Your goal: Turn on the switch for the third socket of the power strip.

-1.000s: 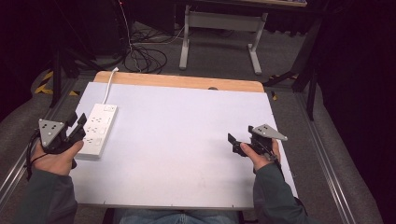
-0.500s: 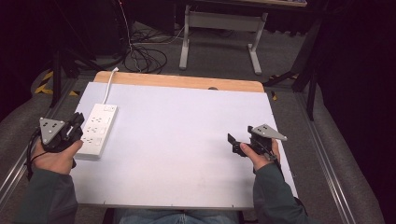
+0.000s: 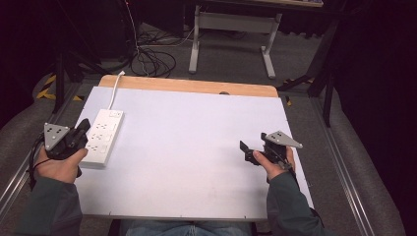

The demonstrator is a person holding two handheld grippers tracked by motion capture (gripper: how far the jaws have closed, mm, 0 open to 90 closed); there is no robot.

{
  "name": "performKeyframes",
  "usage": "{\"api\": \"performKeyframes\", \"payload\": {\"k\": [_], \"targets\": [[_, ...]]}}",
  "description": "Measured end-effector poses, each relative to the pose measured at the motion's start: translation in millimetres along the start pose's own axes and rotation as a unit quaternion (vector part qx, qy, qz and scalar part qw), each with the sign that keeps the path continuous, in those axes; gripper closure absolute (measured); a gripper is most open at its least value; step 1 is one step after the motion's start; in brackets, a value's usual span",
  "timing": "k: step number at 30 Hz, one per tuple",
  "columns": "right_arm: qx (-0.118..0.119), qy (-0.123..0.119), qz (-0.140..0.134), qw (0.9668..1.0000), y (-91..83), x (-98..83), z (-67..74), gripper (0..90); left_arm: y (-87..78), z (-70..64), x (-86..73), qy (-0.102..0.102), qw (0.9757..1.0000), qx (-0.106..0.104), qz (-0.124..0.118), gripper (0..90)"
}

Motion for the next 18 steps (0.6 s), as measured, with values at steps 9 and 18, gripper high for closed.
{"api": "performKeyframes", "payload": {"k": [9, 18], "targets": [[0.000, 0.000, 0.000, 1.0000, 0.1, 0.0, 0.1, 11.4, 6.5, 0.1, -4.0, -0.004, 0.9998, -0.010, 0.018, 90.0], [0.002, -0.003, 0.000, 1.0000, 0.2, -0.1, 0.8, 11.4, 11.6, -1.8, -10.9, 0.004, 0.9976, -0.023, 0.065, 90.0]]}}
Point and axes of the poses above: each handheld gripper's, and its own axes: y roughly forward along the jaws, x roughly out of its top, z roughly to its left, the point moved 3 cm from there along y, roughly forward along the jaws, and after that the axes turned 5 degrees about -z, right-handed, at the moved point
